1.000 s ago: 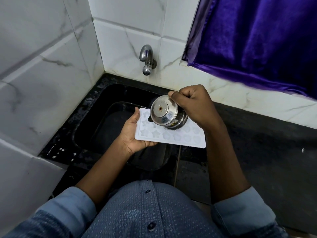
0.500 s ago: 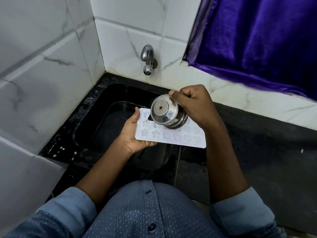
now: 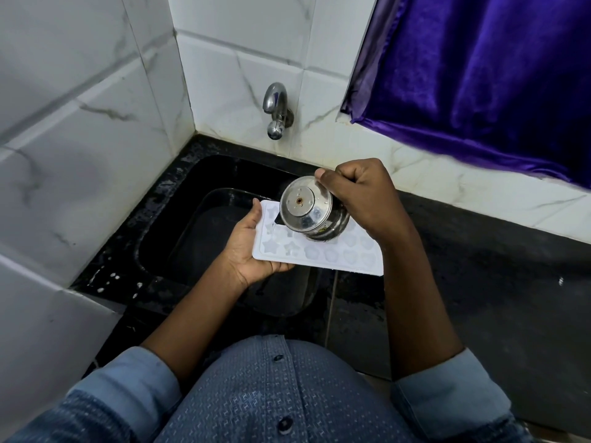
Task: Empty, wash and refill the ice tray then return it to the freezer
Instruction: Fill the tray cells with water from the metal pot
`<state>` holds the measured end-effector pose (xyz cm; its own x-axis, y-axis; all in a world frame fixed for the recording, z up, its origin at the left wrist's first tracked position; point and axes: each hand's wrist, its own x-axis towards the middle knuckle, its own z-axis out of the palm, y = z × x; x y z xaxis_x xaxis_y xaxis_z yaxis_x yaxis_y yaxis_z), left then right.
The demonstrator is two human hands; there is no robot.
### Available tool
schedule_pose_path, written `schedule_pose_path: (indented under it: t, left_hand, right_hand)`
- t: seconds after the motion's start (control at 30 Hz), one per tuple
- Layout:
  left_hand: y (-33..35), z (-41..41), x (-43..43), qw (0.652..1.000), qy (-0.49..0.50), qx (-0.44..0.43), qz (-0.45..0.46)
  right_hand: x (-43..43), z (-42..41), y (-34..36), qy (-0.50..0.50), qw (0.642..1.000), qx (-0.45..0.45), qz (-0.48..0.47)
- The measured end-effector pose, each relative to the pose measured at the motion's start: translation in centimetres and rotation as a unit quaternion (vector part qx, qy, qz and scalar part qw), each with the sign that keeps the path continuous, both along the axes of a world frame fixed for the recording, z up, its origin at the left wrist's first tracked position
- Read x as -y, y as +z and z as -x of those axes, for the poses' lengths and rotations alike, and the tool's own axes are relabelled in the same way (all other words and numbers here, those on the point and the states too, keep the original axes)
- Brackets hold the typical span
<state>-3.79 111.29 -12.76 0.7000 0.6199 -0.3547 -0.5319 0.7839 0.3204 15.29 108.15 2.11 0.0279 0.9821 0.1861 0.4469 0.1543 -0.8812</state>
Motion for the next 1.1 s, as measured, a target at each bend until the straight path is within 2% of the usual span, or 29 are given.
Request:
schedule_pose_path:
  t: [0.37, 0.7, 0.9, 1.1]
  left_hand:
    - [-0.2, 0.2, -0.6, 0.998, 0.02, -0.068, 0.0]
    - [-0.5, 0.6, -0.6, 0.996, 0.019, -0.09, -0.019]
    - [-0.3, 0.4, -0.5, 0.995, 0.033, -0.093, -0.033]
    - [-0.7, -0.1, -0.3, 0.993, 0.039, -0.108, -0.022]
  right_hand:
    - [-0.2, -1.3, -1.2, -0.056, 0.978, -0.194, 0.053]
    - [0.2, -6.1, -2.0, -0.134, 0.948, -0.285, 0.042]
    - [0.0, -10.4, -2.9, -0.215, 0.905, -0.366, 0.018]
    - [-0.6, -14.7, -5.3, -0.28, 0.868, -0.411, 0.001]
